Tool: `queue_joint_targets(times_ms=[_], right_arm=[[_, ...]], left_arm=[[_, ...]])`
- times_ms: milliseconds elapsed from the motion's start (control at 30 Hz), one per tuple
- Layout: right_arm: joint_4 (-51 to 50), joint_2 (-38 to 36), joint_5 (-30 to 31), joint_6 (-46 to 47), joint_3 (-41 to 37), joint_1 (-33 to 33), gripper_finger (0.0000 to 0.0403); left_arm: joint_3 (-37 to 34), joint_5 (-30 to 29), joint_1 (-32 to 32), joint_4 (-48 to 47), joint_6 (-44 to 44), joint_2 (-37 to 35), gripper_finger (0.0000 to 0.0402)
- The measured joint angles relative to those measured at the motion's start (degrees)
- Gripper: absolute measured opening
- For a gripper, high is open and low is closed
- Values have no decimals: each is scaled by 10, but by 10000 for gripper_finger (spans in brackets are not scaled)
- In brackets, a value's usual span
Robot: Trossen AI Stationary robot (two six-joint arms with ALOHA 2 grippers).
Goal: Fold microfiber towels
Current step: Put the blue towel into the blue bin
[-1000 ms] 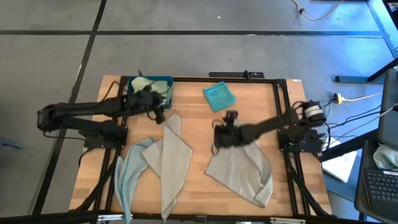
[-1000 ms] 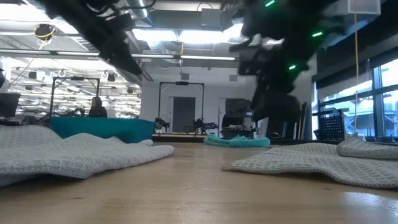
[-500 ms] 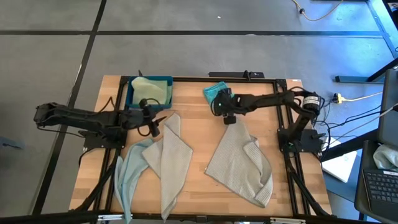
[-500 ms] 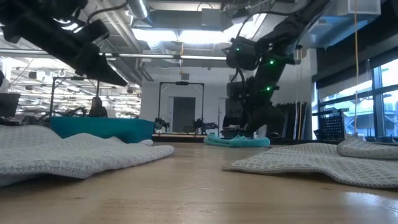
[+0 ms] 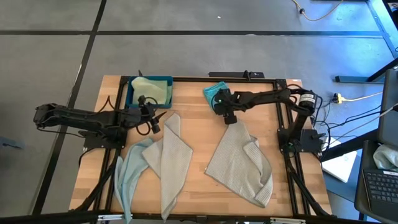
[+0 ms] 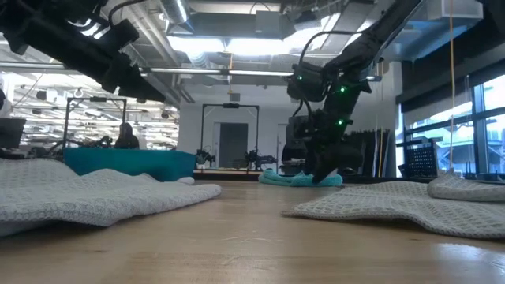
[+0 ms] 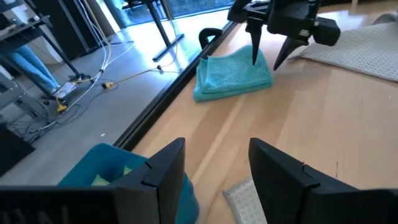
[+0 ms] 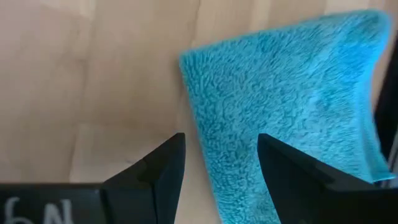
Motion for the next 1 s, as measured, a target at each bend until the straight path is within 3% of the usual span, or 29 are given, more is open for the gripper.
queue_joint_targets(times_ms=[300,600,733,833,1000], right_arm=[[41,36,8,-1,2,-4,179],[54,40,-25,-2,1,-5,68],[60,41,-35,0,7,-2,13],[63,46,-67,17,24,5,14],[63,45,-172,60,64,24,8]], left_arm=[[0,4,-3,20,-4,2,169],[0,9,-3,100,13,2,169],[0,56,-3,146,87,2,170],[0,82,-3,147,181,3,170],[0,87,-3,136,303,26,170]])
